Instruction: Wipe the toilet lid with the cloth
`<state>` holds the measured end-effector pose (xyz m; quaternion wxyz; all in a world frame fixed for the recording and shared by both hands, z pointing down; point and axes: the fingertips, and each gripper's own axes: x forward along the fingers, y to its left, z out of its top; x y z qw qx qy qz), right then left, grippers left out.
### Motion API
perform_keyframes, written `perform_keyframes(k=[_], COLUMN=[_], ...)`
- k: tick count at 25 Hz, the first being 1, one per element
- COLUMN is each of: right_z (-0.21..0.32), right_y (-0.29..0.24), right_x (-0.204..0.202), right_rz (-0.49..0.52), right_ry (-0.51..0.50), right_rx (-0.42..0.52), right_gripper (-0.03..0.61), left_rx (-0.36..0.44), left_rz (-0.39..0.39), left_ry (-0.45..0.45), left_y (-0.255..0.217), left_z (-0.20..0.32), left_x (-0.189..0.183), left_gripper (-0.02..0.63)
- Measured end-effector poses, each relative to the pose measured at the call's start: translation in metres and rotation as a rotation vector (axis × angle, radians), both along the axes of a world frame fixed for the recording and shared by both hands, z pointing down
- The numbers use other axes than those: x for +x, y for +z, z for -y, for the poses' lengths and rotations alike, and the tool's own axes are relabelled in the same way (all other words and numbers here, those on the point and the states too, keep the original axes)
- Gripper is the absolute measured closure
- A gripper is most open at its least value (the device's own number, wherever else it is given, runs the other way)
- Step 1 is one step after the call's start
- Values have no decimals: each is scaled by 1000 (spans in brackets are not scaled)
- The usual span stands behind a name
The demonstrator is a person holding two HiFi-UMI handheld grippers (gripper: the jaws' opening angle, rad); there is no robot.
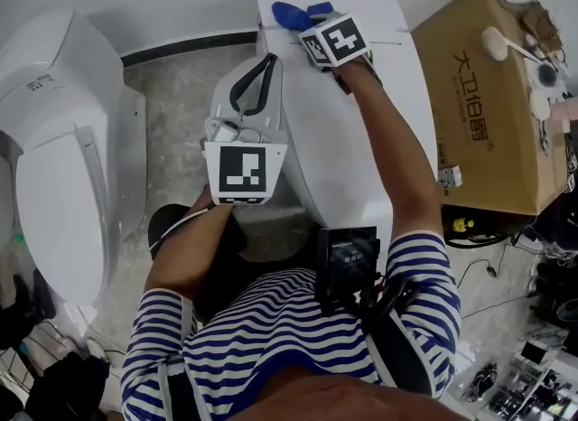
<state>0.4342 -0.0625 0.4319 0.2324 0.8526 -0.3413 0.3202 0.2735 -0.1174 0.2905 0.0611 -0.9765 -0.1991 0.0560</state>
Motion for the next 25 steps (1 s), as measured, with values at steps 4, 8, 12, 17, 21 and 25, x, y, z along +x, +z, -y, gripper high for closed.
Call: perform_keyframes(k=[4, 8, 12, 17, 21, 25], right_z=[26, 45, 60, 61, 48, 6], right_y=[1, 2, 2, -15, -58, -113], right_x=[-14, -27, -35, -37, -48, -57], right_rz=[28, 53, 68, 36, -5, -85], right_ry=[-46, -88, -114, -117, -124, -93], right_rx=[29, 59, 96, 181, 295, 367], right_gripper=[457, 457, 459, 462, 463, 462], left_rx=[-6, -2, 5, 6, 6, 10], left_rz=[10, 14, 2, 0, -6, -7], left_ry=[-3, -6, -9, -7, 12, 44], left_y=[1, 1, 2, 2, 1, 1], left_z=[7, 9, 11, 9, -3, -27], left_x=[-4, -6, -5, -5, -3, -5], left_gripper=[611, 611, 611, 611, 611, 611])
